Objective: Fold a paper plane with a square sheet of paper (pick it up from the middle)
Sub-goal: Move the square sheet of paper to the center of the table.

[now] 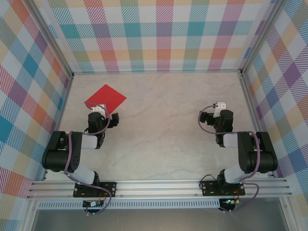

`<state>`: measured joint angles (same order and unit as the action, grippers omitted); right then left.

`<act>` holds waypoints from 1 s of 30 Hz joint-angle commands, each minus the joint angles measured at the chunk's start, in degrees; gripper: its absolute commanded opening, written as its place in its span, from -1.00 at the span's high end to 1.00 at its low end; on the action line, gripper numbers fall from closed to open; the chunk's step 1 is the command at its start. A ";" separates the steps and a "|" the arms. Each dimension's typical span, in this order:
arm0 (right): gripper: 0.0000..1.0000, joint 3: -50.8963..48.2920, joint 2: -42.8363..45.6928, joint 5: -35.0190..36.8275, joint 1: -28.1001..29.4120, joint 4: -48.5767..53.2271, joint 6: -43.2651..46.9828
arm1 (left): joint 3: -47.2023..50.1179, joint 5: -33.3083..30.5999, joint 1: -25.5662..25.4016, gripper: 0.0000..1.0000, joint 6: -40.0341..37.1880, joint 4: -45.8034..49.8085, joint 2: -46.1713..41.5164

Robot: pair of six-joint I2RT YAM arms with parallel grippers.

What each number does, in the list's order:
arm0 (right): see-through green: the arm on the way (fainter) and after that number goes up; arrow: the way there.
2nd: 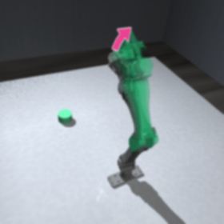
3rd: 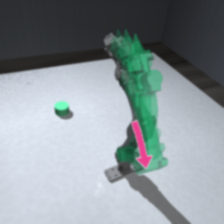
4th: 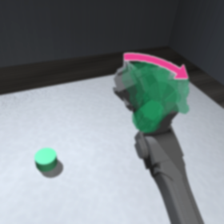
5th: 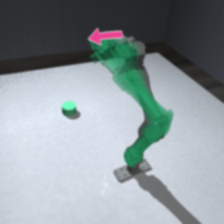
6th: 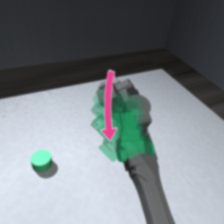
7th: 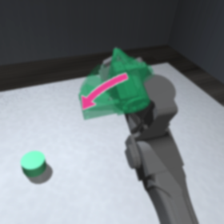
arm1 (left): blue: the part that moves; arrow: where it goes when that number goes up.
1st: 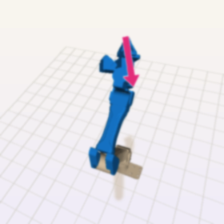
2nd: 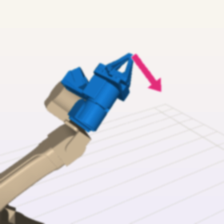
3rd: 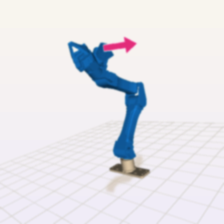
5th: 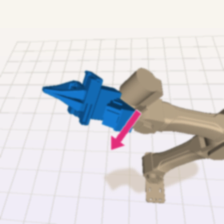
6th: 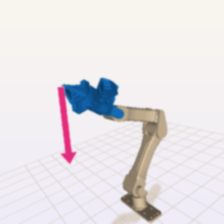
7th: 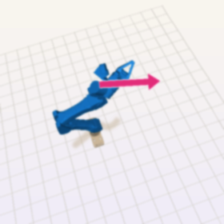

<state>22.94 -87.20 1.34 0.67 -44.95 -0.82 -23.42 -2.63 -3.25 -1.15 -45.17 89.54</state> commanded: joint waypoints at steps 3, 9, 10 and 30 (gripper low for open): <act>-0.98 4.00 2.50 -2.40 -0.32 6.90 0.40 | -1.32 0.36 -0.28 -1.00 -1.20 1.66 -2.23; -1.00 14.90 10.69 4.73 -0.19 35.76 -11.41 | -8.62 -4.81 -0.28 -1.00 4.95 24.38 -12.80; -1.00 17.24 10.67 4.68 -0.17 39.93 -13.91 | -10.92 -5.64 -0.29 -1.00 6.91 28.65 -13.60; -1.00 28.99 9.64 -5.78 9.08 63.02 -28.63 | -60.25 -6.35 -0.25 -0.84 30.67 70.77 26.61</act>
<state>50.26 -77.62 -3.57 8.08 15.62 -27.90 -78.04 -9.06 -3.25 25.91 19.49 112.44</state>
